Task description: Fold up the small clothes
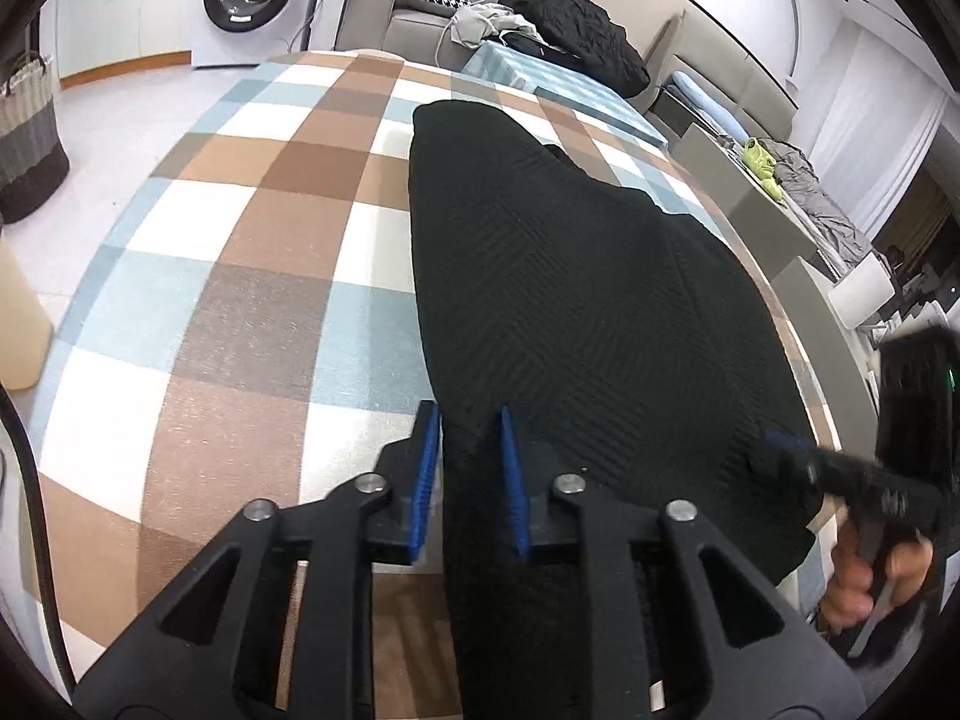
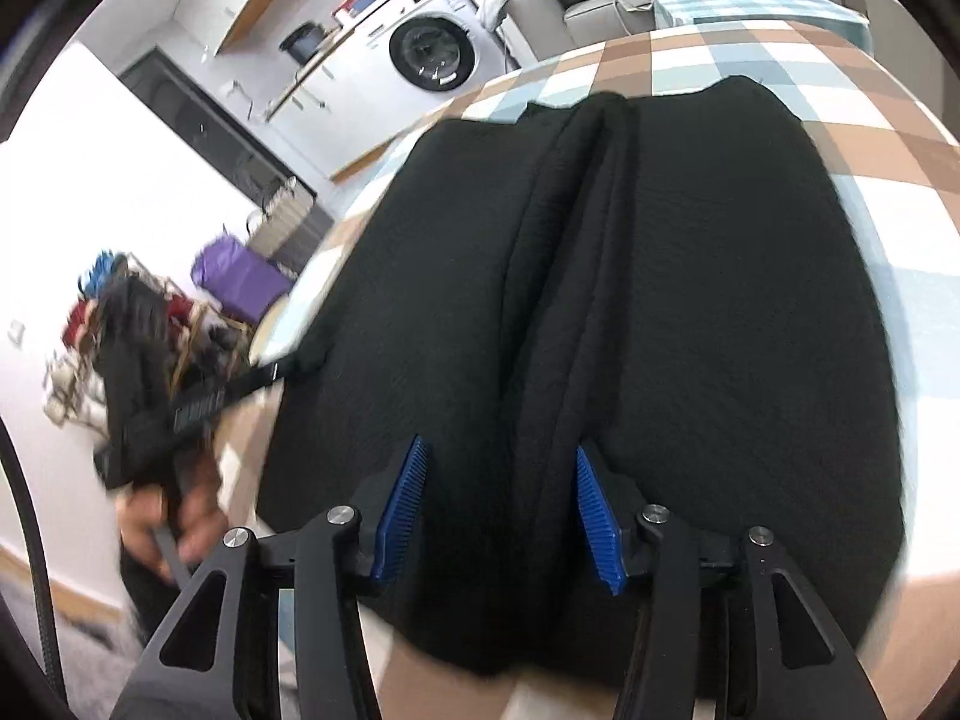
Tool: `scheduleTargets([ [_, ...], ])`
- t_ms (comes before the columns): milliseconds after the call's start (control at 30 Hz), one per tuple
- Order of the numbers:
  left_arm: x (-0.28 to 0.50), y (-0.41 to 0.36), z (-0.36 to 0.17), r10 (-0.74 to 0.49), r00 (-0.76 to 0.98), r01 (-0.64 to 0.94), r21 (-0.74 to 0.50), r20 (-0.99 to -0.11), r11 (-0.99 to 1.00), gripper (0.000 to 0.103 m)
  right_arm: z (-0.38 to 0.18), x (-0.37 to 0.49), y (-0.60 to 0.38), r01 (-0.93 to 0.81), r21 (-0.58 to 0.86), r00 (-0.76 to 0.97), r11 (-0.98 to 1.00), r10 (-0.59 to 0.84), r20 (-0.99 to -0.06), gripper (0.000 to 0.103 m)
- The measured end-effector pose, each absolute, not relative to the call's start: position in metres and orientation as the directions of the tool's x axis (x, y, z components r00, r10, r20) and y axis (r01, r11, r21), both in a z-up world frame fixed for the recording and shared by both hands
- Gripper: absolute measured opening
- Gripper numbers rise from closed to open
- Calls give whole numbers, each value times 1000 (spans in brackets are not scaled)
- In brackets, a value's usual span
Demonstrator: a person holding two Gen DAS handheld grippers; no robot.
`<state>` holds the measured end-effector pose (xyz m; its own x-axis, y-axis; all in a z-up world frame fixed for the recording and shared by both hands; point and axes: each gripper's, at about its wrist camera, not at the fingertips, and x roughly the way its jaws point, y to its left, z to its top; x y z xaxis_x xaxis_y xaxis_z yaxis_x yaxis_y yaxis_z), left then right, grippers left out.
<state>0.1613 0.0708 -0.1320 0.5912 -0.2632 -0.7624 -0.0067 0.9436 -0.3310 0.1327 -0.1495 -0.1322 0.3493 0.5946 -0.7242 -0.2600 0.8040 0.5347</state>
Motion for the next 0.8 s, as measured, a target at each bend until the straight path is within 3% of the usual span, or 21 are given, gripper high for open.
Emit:
scheduleTargets([
  [200, 154, 72, -127, -262, 605, -7, -334, -752, 943, 21, -136, 184, -127, -253, 507, 384, 824, 567, -729, 51],
  [267, 152, 73, -125, -261, 610, -11, -338, -748, 941, 21, -134, 200, -122, -258, 491, 398, 832, 555, -730, 38],
  [300, 152, 74, -124, -262, 612, -11, -339, -747, 941, 21, -134, 204, -118, -266, 471, 396, 841, 541, -742, 22],
  [400, 150, 72, -117, -266, 621, 0, -339, -737, 941, 21, -126, 205, -111, -304, 409, 417, 860, 506, -755, 10],
  [533, 147, 65, -107, -279, 628, 36, -330, -726, 943, 21, -78, 182, -120, -369, 323, 539, 871, 484, -689, 9],
  [600, 147, 58, -106, -285, 626, 50, -327, -726, 944, 28, -73, 179, -133, -335, 312, 561, 889, 454, -692, 9],
  [633, 148, 54, -108, -288, 619, 56, -325, -730, 944, 33, -81, 182, -142, -300, 292, 559, 908, 416, -717, 9],
  [800, 152, 33, -121, -300, 559, 84, -307, -773, 948, 33, -131, 207, -169, -190, 363, 425, 912, 410, -807, 16],
])
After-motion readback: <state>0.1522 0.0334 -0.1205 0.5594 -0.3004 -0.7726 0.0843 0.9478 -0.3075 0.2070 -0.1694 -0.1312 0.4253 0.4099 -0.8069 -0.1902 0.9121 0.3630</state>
